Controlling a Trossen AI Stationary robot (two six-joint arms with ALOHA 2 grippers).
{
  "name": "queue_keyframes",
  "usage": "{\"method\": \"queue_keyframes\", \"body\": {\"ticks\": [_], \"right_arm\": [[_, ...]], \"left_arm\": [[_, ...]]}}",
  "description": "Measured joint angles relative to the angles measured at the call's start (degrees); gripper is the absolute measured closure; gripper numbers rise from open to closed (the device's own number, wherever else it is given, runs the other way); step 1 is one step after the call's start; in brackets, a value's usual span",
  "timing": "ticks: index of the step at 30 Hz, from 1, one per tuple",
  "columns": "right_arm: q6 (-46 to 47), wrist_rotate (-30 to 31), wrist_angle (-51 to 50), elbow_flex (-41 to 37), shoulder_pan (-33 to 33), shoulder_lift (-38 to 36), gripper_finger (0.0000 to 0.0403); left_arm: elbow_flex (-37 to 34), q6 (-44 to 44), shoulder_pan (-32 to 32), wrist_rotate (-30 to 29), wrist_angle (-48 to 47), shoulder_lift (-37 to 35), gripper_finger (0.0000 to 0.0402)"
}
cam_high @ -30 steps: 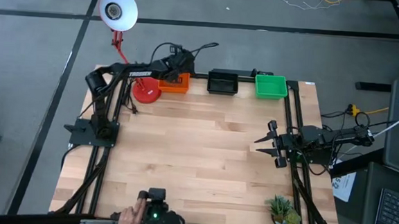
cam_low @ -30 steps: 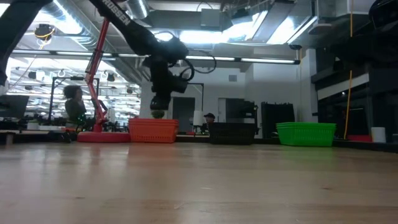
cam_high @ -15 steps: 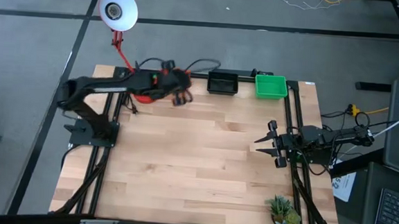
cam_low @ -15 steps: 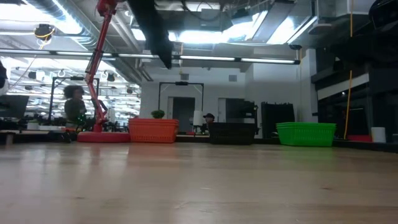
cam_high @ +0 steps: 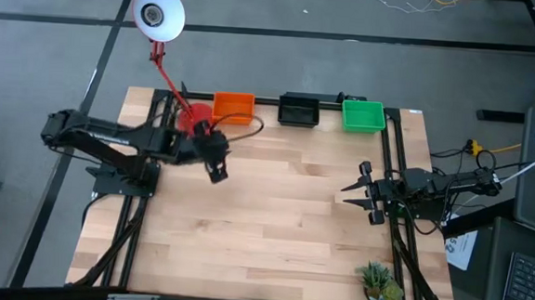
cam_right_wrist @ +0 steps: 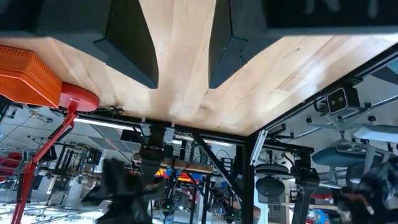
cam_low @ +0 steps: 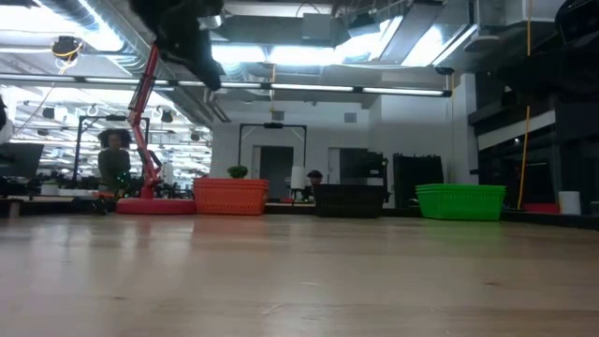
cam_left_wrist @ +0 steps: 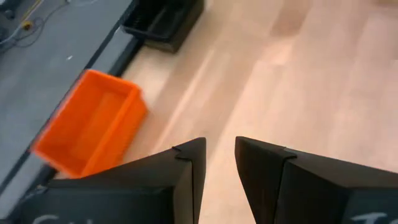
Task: Stack baskets by color
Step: Return to Home Position
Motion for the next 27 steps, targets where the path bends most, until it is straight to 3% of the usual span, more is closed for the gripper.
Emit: {"method": "queue_keyframes", "body": {"ticks": [10, 15, 21, 27], "right_arm": [[0.0, 0.0, 0.0, 0.0, 0.0, 0.0, 0.0260], [0.0, 0.0, 0.0, 0.0, 0.0, -0.1, 0.0260], [0.0, 0.0, 0.0, 0.0, 0.0, 0.0, 0.0260], [0.0, 0.0, 0.0, 0.0, 0.0, 0.0, 0.0260]], "left_arm": [[-21.3, 1.4, -4.6, -0.2, 27.4, -5.8, 0.0323], [-34.2, 7.9, -5.2, 0.0, 39.5, -17.4, 0.0323], [-47.1, 9.6, -9.5, -0.1, 40.8, -35.9, 0.0323], [-50.5, 16.1, -15.2, -0.1, 38.5, -48.5, 0.0323]]}}
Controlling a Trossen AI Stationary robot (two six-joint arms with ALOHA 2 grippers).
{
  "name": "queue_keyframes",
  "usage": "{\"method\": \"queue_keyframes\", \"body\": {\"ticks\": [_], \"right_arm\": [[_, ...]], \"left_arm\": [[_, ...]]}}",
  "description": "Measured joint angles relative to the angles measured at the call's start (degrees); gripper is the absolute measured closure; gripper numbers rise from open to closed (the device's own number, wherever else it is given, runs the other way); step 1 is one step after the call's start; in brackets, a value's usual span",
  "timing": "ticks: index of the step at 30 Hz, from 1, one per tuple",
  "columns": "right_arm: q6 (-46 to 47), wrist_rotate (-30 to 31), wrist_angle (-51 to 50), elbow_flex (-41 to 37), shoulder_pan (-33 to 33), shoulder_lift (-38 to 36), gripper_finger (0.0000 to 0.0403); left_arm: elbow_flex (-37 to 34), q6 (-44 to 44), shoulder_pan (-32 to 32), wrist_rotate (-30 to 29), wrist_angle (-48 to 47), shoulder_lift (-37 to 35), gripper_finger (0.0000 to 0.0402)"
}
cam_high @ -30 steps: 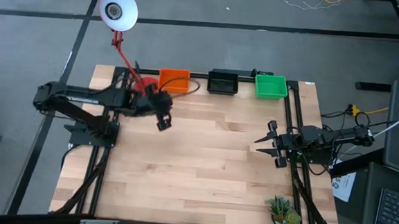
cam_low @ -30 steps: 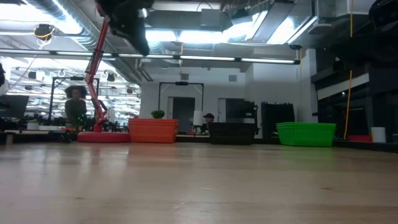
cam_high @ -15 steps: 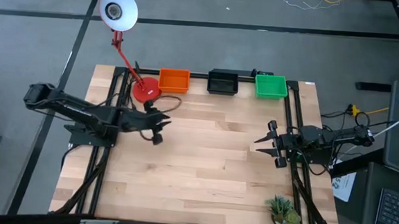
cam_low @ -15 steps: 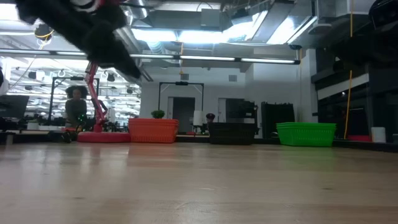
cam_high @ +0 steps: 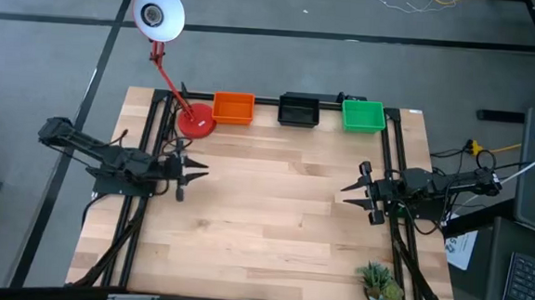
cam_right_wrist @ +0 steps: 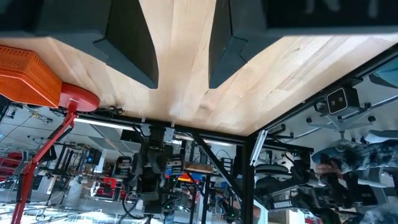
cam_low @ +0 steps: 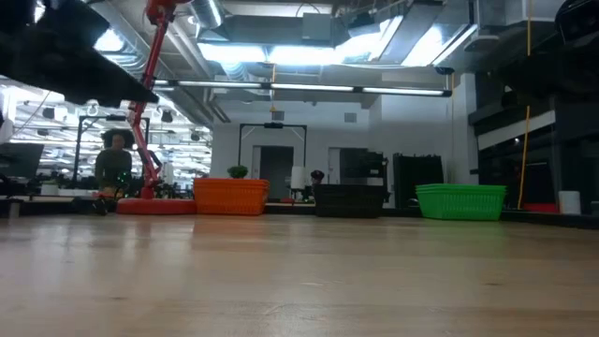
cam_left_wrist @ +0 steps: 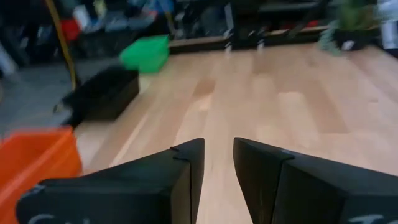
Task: Stack baskets by color
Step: Return to Home Position
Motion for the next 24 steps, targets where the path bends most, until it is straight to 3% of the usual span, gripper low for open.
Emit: {"method": "queue_keyframes", "body": {"ticks": [5, 10, 15, 20, 24], "right_arm": [[0.0, 0.0, 0.0, 0.0, 0.0, 0.0, 0.0260], [0.0, 0.0, 0.0, 0.0, 0.0, 0.0, 0.0260], [0.0, 0.0, 0.0, 0.0, 0.0, 0.0, 0.0260], [0.0, 0.0, 0.0, 0.0, 0.0, 0.0, 0.0260], [0.0, 0.0, 0.0, 0.0, 0.0, 0.0, 0.0260]], "left_arm": [[0.0, 7.2, -4.9, -0.1, -2.5, -4.5, 0.0323], [-1.6, 7.4, -8.1, -0.1, -2.1, -6.0, 0.0324], [-5.1, 4.3, -7.0, -0.1, 0.0, -8.2, 0.0324], [-4.9, 9.6, -7.7, -0.2, -0.2, -8.3, 0.0324], [-5.2, 14.4, -4.0, 5.8, 2.0, -8.3, 0.0324]]}}
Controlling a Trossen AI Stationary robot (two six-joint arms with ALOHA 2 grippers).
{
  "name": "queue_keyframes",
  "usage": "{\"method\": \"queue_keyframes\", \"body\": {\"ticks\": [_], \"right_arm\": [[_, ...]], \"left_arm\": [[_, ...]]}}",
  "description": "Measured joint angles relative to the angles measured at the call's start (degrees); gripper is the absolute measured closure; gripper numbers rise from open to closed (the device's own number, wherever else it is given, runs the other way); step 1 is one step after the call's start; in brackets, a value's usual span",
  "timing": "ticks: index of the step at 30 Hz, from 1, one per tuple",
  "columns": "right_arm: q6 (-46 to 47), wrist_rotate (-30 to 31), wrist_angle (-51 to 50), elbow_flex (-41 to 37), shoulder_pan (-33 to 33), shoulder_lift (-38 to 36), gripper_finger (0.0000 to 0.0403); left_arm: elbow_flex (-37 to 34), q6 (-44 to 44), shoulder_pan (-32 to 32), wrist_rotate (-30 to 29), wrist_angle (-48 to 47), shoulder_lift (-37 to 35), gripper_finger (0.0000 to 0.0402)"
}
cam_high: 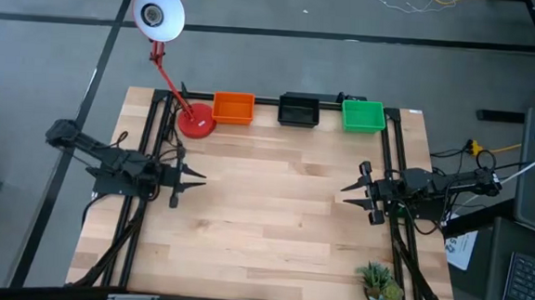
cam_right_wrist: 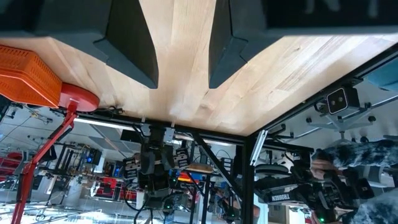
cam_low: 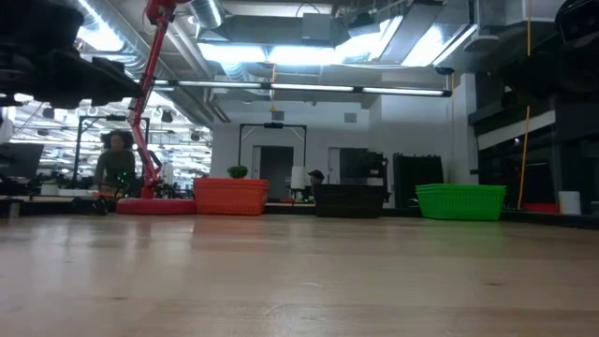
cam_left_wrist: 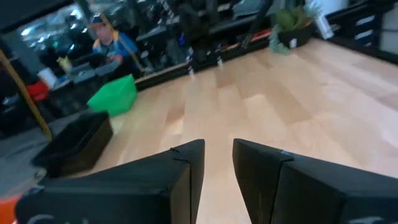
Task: Stack baskets by color
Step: Return to Home Position
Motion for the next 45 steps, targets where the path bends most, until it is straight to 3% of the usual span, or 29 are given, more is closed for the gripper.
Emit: {"method": "queue_keyframes", "body": {"ticks": [7, 12, 17, 20, 23, 45], "right_arm": [[0.0, 0.0, 0.0, 0.0, 0.0, 0.0, 0.0260], [0.0, 0.0, 0.0, 0.0, 0.0, 0.0, 0.0260], [0.0, 0.0, 0.0, 0.0, 0.0, 0.0, 0.0260], [0.0, 0.0, 0.0, 0.0, 0.0, 0.0, 0.0260], [0.0, 0.0, 0.0, 0.0, 0.0, 0.0, 0.0260], [0.0, 0.0, 0.0, 0.0, 0.0, 0.0, 0.0260]], "left_arm": [[0.0, -5.8, 14.0, 14.7, -3.8, 0.0, 0.0324], [0.0, -9.5, 18.7, 24.4, -5.4, 0.1, 0.0322], [0.0, -9.5, 18.7, 24.1, -4.4, -0.7, 0.0325], [0.0, -7.6, 18.4, 24.1, -1.1, -5.4, 0.0324], [0.0, -7.8, 18.4, 24.1, -3.9, -10.0, 0.0322], [0.0, -13.7, 18.5, 23.8, -5.4, -9.2, 0.0321]]}}
